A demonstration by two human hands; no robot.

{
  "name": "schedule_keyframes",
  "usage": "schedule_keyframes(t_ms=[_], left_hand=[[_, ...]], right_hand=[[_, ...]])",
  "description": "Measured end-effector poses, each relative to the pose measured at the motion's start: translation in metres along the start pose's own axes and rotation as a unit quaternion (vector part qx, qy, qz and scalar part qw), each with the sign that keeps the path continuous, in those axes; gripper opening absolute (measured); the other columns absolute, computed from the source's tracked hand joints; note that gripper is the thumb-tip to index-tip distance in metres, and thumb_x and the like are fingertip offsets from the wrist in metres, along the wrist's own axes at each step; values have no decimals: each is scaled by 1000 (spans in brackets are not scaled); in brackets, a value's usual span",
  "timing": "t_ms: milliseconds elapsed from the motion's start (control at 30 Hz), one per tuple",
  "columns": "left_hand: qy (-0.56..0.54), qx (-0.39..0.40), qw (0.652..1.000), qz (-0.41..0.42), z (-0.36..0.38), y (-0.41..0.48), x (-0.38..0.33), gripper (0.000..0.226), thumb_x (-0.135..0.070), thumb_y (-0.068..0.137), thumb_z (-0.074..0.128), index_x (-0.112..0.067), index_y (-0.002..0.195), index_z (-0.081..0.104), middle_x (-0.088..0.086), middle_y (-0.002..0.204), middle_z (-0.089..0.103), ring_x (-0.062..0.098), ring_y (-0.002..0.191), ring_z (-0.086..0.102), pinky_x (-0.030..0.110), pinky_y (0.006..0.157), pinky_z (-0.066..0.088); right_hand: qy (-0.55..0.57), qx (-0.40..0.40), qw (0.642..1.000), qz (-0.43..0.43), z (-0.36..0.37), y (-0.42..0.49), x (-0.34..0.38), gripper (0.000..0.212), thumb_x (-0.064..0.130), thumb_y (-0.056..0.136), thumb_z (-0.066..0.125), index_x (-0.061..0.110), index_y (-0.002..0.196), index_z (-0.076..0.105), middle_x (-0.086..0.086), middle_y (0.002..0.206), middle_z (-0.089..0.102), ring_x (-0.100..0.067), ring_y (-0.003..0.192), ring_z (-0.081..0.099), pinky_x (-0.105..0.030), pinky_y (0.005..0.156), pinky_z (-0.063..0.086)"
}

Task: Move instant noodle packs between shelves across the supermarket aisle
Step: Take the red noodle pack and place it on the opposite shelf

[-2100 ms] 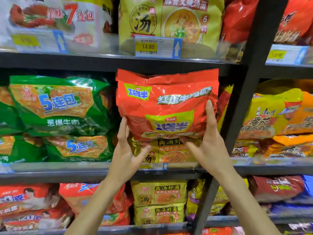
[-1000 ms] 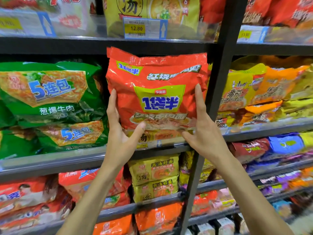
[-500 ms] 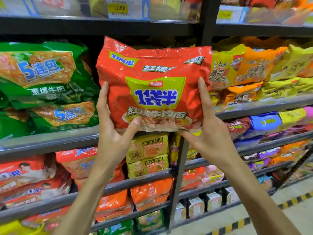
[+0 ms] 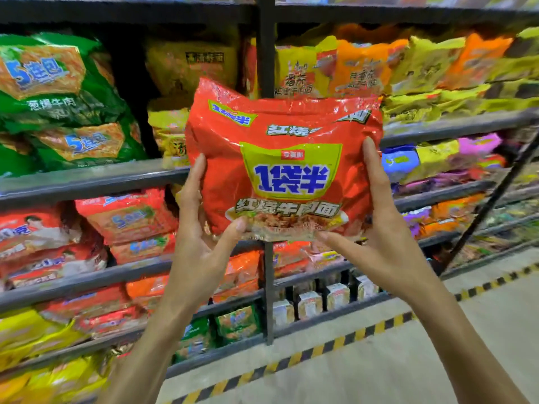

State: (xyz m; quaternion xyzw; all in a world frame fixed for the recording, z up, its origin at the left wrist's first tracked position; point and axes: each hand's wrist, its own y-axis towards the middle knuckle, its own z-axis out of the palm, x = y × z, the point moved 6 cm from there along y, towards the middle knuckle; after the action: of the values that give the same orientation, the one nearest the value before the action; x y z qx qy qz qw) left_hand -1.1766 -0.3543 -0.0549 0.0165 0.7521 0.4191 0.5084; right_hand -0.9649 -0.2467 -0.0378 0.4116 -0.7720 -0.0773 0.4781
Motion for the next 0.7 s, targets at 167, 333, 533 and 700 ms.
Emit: schedule_keyframes(t_ms=[167,333,533,700], left_hand=[[-18,59,998,-18,47,-44,-29,84,1,96,64,-48,151,22,-1,164,29,-2,142,43,13,107,43],[-77,125,989,-35,105,-72,-51,84,-8,94,67,-51,152,24,1,163,34,7,142,47,18,106,47],[-124,193,972,-55,169,-99,-58,82,-19,92,71,-55,151,28,6,162,37,17,141,49,19,104,49],[-145,240,958,-62,224,-108,-62,82,-16,93,70,-60,148,29,-2,163,35,14,144,46,33,112,47]], right_hand=[[14,-8,999,39,-45,-73,-2,114,12,83,81,44,158,1,63,130,25,20,120,50,-34,98,54],[4,-48,996,81,-106,-135,-4,109,8,81,82,41,158,13,55,135,33,9,116,60,-40,90,59],[-9,-89,985,149,-153,-195,-22,108,18,78,83,52,154,15,56,133,34,2,115,63,-42,77,63],[-19,-113,976,184,-188,-226,-46,106,22,78,82,54,153,15,55,134,33,5,116,62,-39,76,64]])
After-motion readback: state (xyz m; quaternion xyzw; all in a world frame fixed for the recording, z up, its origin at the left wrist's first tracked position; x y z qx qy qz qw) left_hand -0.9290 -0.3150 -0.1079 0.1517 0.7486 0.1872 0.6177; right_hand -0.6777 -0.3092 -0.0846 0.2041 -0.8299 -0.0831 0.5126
